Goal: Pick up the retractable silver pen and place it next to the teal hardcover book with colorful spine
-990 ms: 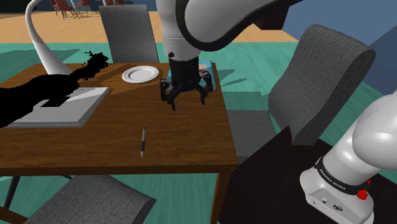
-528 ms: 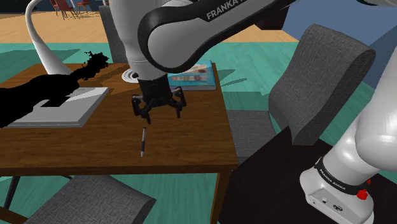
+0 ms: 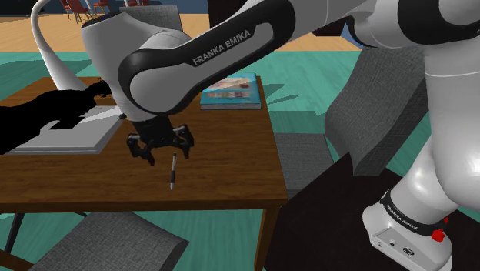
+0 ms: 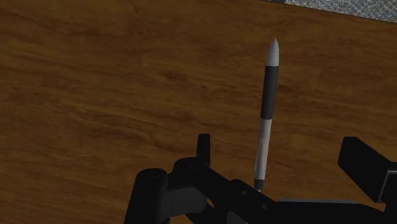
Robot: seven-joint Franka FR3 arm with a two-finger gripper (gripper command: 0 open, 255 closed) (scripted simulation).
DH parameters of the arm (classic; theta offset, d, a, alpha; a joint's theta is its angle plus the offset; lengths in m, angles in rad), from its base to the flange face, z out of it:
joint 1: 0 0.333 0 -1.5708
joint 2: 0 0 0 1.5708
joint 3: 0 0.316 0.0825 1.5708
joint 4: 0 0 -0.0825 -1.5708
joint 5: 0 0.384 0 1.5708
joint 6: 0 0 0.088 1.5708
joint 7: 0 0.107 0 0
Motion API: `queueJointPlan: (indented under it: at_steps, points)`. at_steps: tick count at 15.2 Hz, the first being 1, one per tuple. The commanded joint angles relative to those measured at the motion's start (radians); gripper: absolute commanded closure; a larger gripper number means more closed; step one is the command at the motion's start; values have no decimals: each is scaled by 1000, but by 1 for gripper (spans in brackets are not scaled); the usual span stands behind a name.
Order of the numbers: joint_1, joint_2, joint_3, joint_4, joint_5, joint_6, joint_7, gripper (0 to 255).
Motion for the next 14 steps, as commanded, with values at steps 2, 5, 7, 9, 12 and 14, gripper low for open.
queueJointPlan:
  at_steps: [2,5,7,9,12,14]
  points:
    - [9,26,-9,5,-14,18,9,0]
    - [8,37,-15,-20,-22,52,15,0]
    - [8,44,-18,-31,-27,69,18,0]
    - [8,44,-18,-31,-27,69,18,0]
    - [8,44,-18,-31,-27,69,18,0]
    - [8,44,-18,-31,-27,69,18,0]
